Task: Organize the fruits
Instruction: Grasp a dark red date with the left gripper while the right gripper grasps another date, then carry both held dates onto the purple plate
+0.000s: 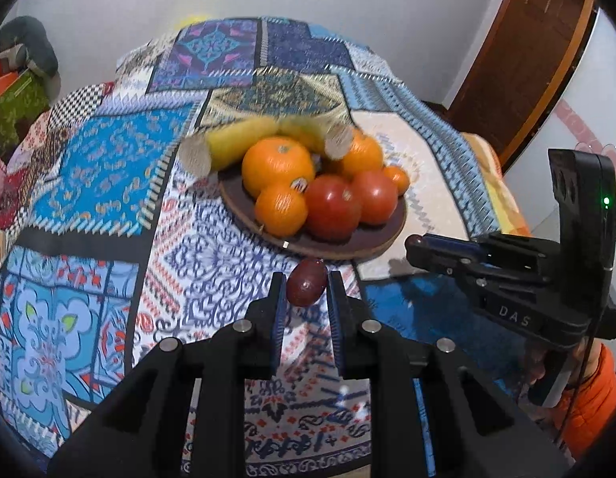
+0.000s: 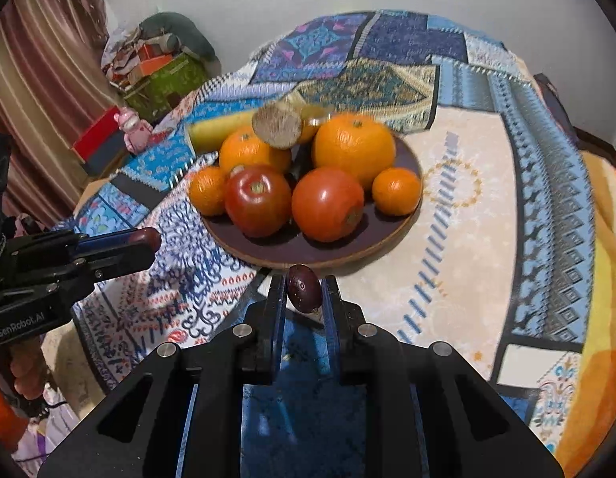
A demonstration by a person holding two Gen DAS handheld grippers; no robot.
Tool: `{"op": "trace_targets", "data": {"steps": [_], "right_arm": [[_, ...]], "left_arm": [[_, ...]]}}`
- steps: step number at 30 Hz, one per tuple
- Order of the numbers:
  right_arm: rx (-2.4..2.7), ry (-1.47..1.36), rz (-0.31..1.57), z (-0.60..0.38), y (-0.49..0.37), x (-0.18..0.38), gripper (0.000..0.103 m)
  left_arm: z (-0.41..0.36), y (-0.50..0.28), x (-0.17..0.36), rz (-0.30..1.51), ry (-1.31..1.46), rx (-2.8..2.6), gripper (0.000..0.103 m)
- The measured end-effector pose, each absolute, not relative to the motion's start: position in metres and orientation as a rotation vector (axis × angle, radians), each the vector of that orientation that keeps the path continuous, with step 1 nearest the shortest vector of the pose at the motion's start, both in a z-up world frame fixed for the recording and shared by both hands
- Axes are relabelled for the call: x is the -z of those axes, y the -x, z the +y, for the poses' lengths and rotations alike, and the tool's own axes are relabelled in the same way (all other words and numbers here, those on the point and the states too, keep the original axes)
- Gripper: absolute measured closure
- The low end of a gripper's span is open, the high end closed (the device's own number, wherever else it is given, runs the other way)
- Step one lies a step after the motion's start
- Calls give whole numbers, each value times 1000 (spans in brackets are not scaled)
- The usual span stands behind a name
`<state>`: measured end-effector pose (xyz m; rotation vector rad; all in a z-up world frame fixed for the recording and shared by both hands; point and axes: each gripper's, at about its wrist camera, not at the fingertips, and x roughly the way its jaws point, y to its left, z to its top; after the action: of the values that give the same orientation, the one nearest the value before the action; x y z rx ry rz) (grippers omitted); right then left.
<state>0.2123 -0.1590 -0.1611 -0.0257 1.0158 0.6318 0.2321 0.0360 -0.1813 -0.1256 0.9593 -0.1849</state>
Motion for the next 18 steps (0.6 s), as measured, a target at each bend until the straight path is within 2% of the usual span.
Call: {"op": "trace_targets", "data": {"steps": [9,18], "right_arm": [[-634,30,944,-153,-232,138,86],[-637,43,924,-139,-252,140,86]], "left_arm": [[26,-257,156,900,79,189,83],[26,-288,165,910,66,174,83]]}}
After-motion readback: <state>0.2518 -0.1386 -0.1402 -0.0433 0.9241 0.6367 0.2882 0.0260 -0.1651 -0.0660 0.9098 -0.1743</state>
